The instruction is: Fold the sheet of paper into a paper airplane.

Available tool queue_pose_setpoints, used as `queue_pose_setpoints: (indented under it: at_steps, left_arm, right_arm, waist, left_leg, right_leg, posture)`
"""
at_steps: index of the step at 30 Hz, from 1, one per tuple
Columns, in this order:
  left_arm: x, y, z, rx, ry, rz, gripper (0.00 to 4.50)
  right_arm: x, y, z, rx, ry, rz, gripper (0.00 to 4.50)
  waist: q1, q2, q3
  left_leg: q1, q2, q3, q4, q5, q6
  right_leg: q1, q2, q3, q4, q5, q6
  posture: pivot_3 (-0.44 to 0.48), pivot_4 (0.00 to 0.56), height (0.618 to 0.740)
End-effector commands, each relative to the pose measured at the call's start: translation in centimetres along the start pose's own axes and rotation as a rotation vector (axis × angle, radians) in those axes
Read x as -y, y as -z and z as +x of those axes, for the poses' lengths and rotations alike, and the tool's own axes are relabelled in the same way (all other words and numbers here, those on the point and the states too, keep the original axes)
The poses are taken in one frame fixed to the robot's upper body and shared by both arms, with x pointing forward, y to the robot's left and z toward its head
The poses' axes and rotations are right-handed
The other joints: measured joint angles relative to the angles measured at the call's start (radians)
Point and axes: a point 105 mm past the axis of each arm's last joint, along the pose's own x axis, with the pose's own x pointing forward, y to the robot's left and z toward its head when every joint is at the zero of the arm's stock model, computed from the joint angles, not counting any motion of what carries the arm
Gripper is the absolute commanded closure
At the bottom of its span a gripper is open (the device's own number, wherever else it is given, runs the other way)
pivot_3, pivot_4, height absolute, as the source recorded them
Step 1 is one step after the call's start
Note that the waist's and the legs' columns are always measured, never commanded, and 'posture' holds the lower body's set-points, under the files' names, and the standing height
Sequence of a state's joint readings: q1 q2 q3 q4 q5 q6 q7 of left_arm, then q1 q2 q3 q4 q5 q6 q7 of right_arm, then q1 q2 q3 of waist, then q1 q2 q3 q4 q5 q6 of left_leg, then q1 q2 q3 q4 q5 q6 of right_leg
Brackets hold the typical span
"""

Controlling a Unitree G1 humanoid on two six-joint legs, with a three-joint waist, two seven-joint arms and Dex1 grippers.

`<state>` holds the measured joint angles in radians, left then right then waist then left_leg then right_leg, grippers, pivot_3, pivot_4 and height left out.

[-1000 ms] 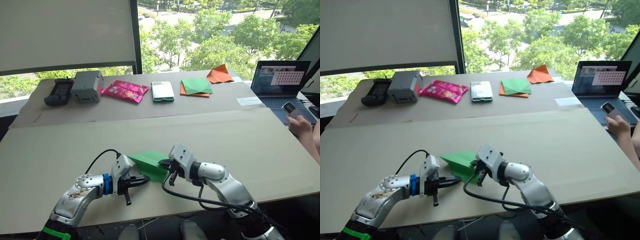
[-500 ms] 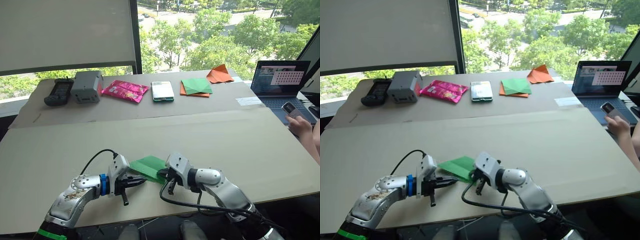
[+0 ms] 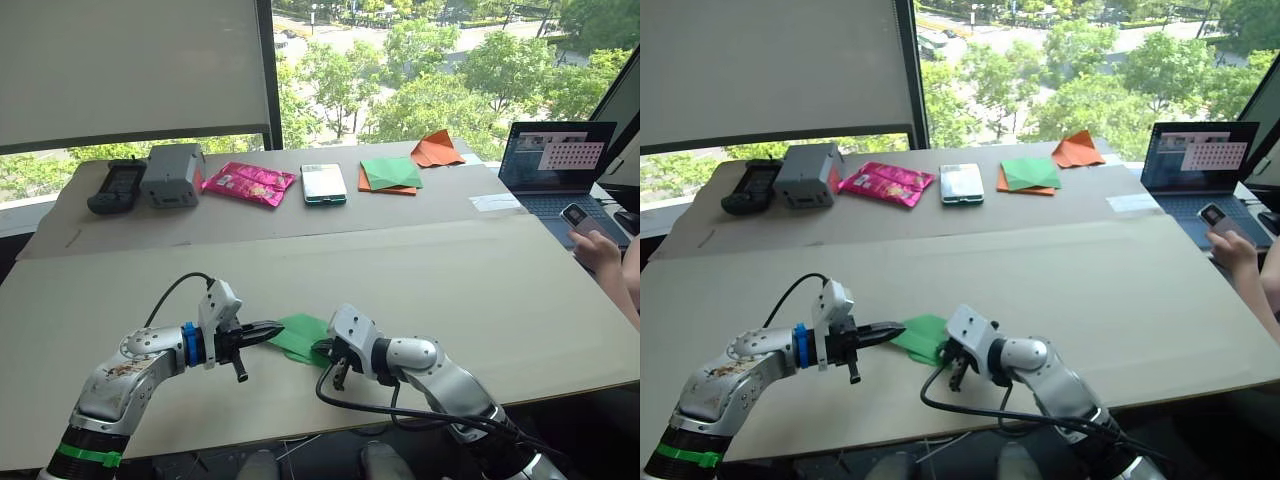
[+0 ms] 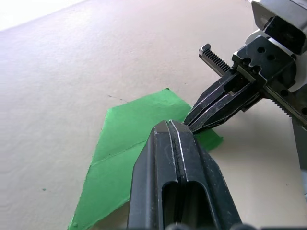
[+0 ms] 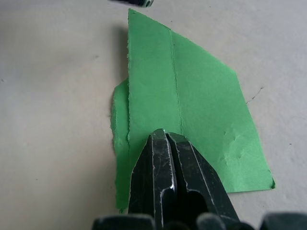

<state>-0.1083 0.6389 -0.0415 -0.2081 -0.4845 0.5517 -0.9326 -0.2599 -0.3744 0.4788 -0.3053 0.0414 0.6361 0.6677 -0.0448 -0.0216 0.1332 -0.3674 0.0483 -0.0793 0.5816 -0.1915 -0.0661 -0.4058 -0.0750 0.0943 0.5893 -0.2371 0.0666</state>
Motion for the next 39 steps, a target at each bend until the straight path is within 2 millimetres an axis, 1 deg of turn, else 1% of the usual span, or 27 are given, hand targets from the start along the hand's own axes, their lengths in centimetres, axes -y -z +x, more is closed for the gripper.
queue_pose_setpoints:
  at_steps: [1, 4, 6, 11, 14, 15, 17, 19, 22, 23, 26, 30, 36, 39]
  left_arm:
    - [-0.5, 0.9, 0.6, -0.033, -0.016, 0.045, 4.5]
    - [-0.2, 1.4, 0.8, -0.06, 0.013, 0.055, 4.5]
    - [-0.3, 2.1, 0.9, -0.086, 0.015, 0.062, 4.5]
    - [-0.3, 2.9, 1.1, -0.115, 0.024, 0.06, 4.5]
    - [-0.2, 3.4, 1.1, -0.135, 0.032, 0.063, 4.5]
    - [-0.2, 3.5, 1.1, -0.138, 0.035, 0.065, 4.5]
    - [-0.1, 3.6, 1.1, -0.141, 0.037, 0.068, 4.5]
    - [-0.1, 3.6, 1.1, -0.142, 0.039, 0.07, 4.5]
    - [0.0, 3.5, 1.2, -0.141, 0.043, 0.073, 4.5]
    - [0.0, 3.5, 1.2, -0.142, 0.044, 0.073, 4.5]
    - [0.1, 3.6, 1.2, -0.144, 0.046, 0.076, 4.5]
    - [0.2, 3.5, 1.4, -0.143, 0.05, 0.078, 4.5]
    - [0.2, 3.5, 1.4, -0.143, 0.05, 0.082, 4.5]
    - [0.1, 3.5, 1.4, -0.143, 0.047, 0.084, 4.5]
  right_arm:
    - [0.0, 0.8, -0.1, -0.037, 0.01, -0.005, 4.46]
    - [0.1, 0.6, -0.4, -0.032, 0.019, -0.006, 4.46]
    - [0.2, 0.2, -0.6, -0.021, 0.029, -0.007, 4.46]
    - [0.5, 0.0, -0.9, -0.017, 0.051, -0.007, 4.46]
    - [0.8, -0.5, -1.3, 0.011, 0.078, 0.029, 4.46]
    - [1.1, -0.8, -1.5, 0.028, 0.088, 0.049, 4.03]
    - [1.8, -1.6, -2.1, 0.071, 0.118, 0.092, 3.57]
    - [2.2, -2.1, -2.6, 0.095, 0.138, 0.12, 2.88]
    - [2.9, -2.3, -3.4, 0.115, 0.172, 0.194, 1.77]
    - [2.9, -2.2, -3.6, 0.115, 0.174, 0.209, 1.49]
    - [3.4, -1.1, -3.8, 0.099, 0.2, 0.299, 1.49]
    - [3.2, 0.1, -3.5, 0.077, 0.19, 0.4, 1.49]
    - [2.7, 0.3, -3.3, 0.095, 0.147, 0.525, 1.49]
    - [2.5, 0.8, -3.3, 0.074, 0.138, 0.565, 1.49]
  waist:
    - [0.0, -0.001, 0.0]
    - [0.002, -0.002, 0.001]
    - [0.003, -0.002, 0.001]
    - [0.005, -0.001, 0.001]
    - [0.005, -0.001, 0.001]
    - [0.006, -0.001, 0.001]
    - [0.005, -0.001, 0.001]
    - [0.005, -0.001, 0.001]
    - [0.005, -0.001, 0.001]
    - [0.005, -0.001, 0.001]
    - [0.005, -0.001, 0.001]
    - [0.005, -0.001, 0.001]
    - [0.004, 0.0, 0.001]
    - [0.004, 0.0, 0.001]
  left_leg:
    - [0.0, 0.0, 0.0, 0.0, 0.0, 0.0]
    - [0.0, 0.0, 0.0, 0.0, 0.0, 0.0]
    - [-0.001, 0.0, 0.0, 0.0, 0.0, 0.0]
    - [-0.001, 0.0, 0.0, 0.0, 0.0, 0.0]
    - [-0.001, 0.0, 0.0, 0.0, 0.0, 0.0]
    - [-0.001, 0.0, 0.0, 0.0, 0.0, 0.0]
    - [-0.001, 0.0, 0.0, 0.0, 0.0, 0.0]
    - [-0.001, 0.0, 0.0, 0.0, 0.0, 0.0]
    - [-0.001, 0.0, 0.0, 0.0, 0.0, 0.0]
    - [-0.001, 0.0, 0.0, 0.0, 0.0, 0.0]
    - [-0.001, 0.0, 0.0, 0.0, 0.0, 0.0]
    - [-0.001, 0.0, 0.0, 0.0, 0.0, 0.0]
    - [-0.001, 0.0, 0.0, -0.001, 0.0, 0.0]
    - [-0.001, 0.0, 0.0, -0.001, 0.0, 0.0]
  right_leg:
    - [0.0, 0.0, 0.0, 0.0, 0.0, 0.0]
    - [0.0, 0.001, 0.0, 0.001, 0.0, 0.0]
    - [0.0, 0.0, 0.0, 0.001, 0.0, 0.0]
    - [0.0, 0.0, 0.0, 0.0, 0.0, 0.0]
    - [0.0, -0.001, 0.0, 0.0, 0.0, 0.0]
    - [0.0, -0.001, 0.0, 0.0, 0.0, 0.0]
    - [0.0, -0.001, 0.0, 0.0, 0.0, 0.0]
    - [0.0, -0.001, 0.0, 0.0, 0.0, 0.0]
    - [0.0, 0.0, 0.0, 0.0, 0.0, 0.0]
    - [0.0, 0.0, 0.0, 0.0, 0.0, 0.0]
    - [0.0, -0.001, 0.0, 0.0, 0.0, 0.0]
    - [0.0, -0.001, 0.0, 0.0, 0.0, 0.0]
    - [0.0, -0.001, 0.0, -0.001, 0.0, 0.0]
    - [0.0, -0.001, 0.0, -0.002, 0.0, 0.0]
  posture:
    - [0.0, 0.15, 0.732]
    - [0.0, 0.15, 0.732]
    - [0.0, 0.15, 0.732]
    - [0.0, 0.15, 0.732]
    - [0.0, 0.15, 0.732]
    - [0.0, 0.15, 0.732]
    - [0.0, 0.15, 0.732]
    - [0.0, 0.15, 0.732]
    - [0.0, 0.15, 0.732]
    - [0.0, 0.15, 0.732]
    - [0.0, 0.15, 0.732]
    - [0.0, 0.15, 0.732]
    - [0.0, 0.15, 0.732]
    - [0.0, 0.15, 0.732]
